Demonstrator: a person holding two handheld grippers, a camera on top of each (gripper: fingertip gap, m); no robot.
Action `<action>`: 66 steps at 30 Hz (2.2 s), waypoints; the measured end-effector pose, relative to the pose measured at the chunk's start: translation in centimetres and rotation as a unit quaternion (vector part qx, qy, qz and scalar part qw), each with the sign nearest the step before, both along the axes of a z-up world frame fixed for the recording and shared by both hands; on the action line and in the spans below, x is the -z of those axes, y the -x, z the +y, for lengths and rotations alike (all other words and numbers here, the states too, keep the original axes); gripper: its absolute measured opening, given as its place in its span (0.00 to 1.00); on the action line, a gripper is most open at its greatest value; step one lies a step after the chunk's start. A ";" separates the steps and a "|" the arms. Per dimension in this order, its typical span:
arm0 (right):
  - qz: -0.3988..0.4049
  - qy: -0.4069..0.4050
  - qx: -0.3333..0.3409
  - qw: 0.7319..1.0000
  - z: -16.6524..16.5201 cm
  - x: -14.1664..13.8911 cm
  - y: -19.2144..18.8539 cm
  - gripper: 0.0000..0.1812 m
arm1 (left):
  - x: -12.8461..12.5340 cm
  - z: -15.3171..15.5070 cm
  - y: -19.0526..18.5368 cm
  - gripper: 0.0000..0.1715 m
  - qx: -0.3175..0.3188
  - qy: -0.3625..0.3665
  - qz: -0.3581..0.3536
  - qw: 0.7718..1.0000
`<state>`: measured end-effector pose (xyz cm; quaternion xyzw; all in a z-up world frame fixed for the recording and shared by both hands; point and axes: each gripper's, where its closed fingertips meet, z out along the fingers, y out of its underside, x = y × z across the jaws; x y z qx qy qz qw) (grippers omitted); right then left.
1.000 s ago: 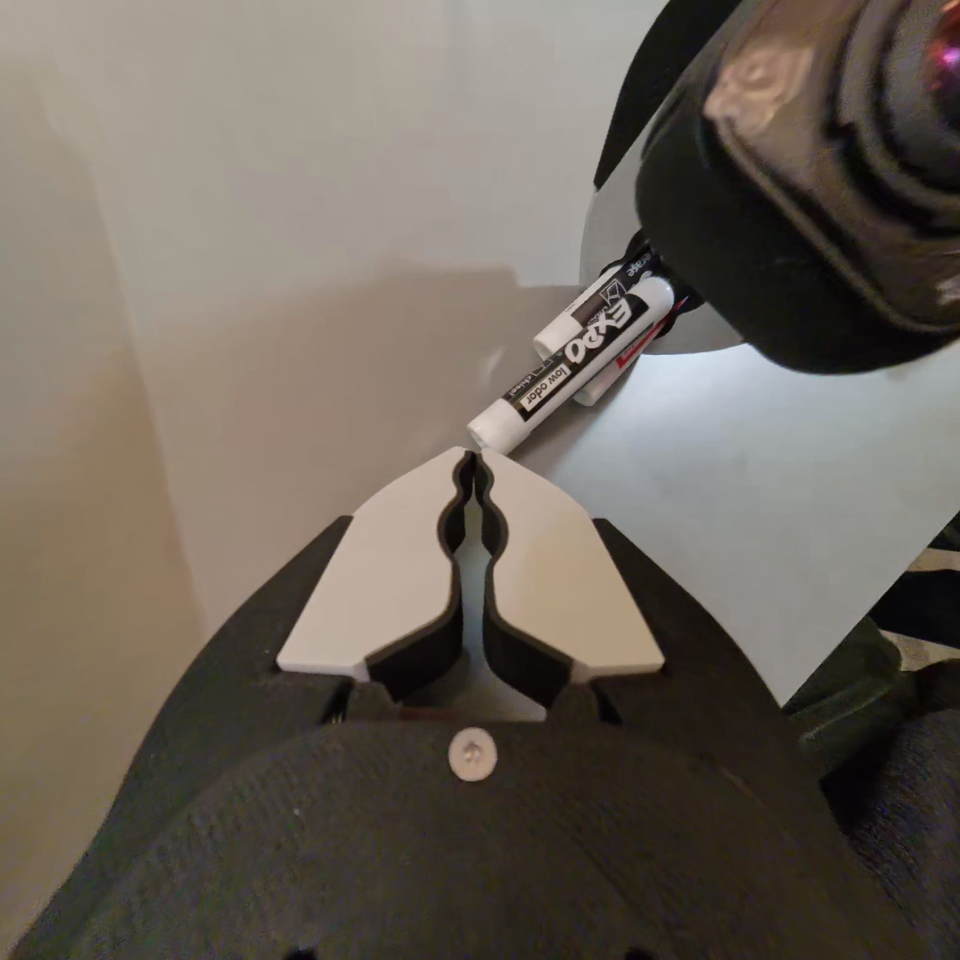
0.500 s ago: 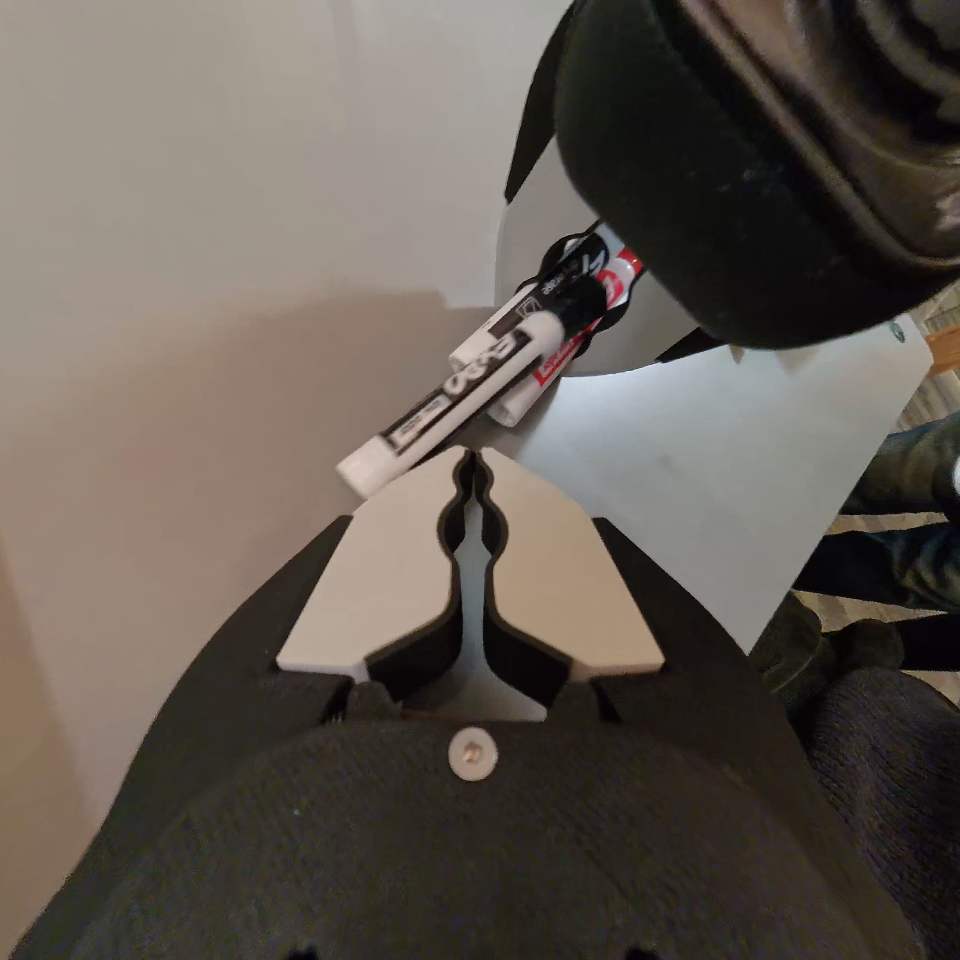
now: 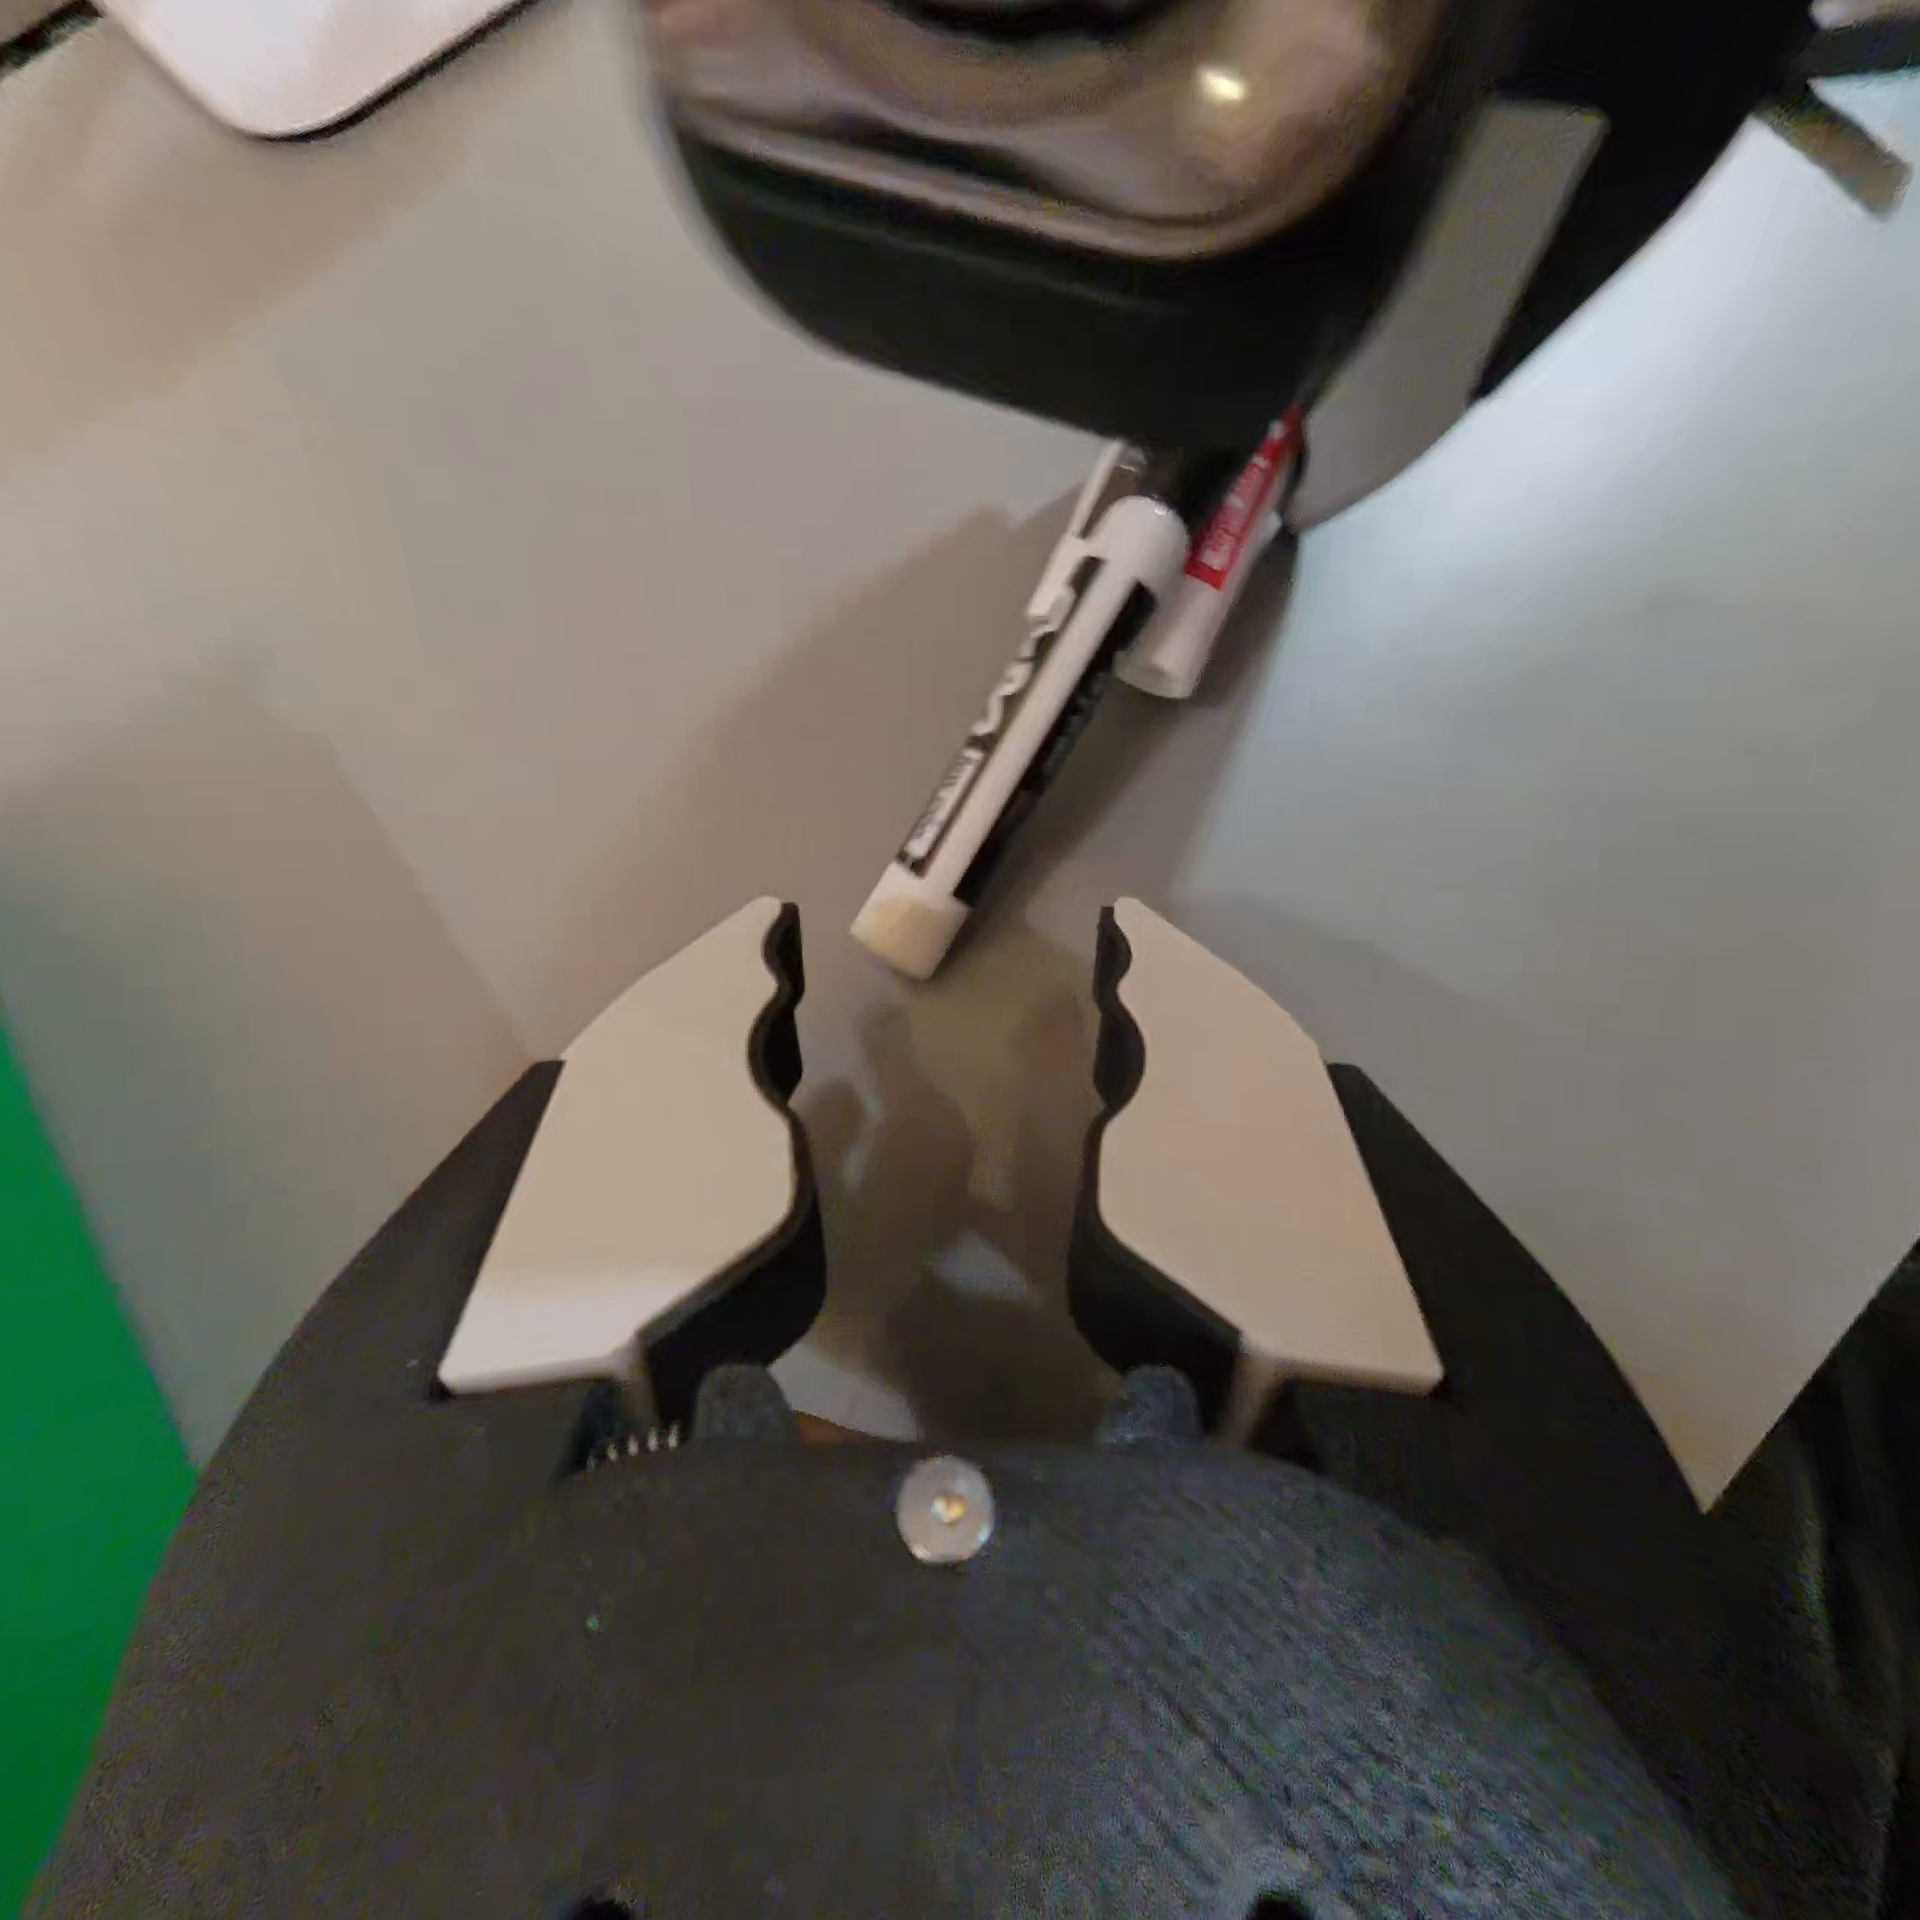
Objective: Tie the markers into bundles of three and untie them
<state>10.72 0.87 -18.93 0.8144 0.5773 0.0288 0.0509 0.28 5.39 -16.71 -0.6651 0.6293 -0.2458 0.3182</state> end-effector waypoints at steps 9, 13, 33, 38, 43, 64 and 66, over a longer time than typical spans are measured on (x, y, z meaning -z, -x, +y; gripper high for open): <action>0.003 0.000 -0.001 1.000 0.0 -0.1 0.0 0.21 | 1.6 0.7 -1.4 0.17 0.035 0.032 0.025 0.999; 0.016 -0.005 0.008 1.000 0.0 -0.1 0.1 0.21 | 1.5 -0.3 -1.4 0.13 0.057 0.044 0.019 0.997; 0.109 -0.019 0.024 0.994 -2.9 -0.3 4.4 0.21 | -1.8 -5.5 -2.8 0.13 0.146 -0.014 0.008 0.989; 0.123 -0.019 0.037 0.992 -3.3 -0.3 4.5 0.21 | -2.1 -5.8 -2.8 0.12 0.150 -0.016 -0.001 0.989; 0.122 -0.024 0.040 0.991 -3.5 -0.3 4.2 0.21 | -2.2 -5.6 -3.0 0.20 0.142 -0.020 -0.018 0.990; 0.153 -0.016 0.035 0.988 -5.3 -0.4 5.6 0.21 | -2.5 -8.4 -2.5 0.12 0.232 -0.040 -0.017 0.972; 0.160 -0.016 0.043 0.986 -5.4 -0.4 5.7 0.21 | -2.7 -8.5 -2.8 0.12 0.226 -0.048 -0.027 0.973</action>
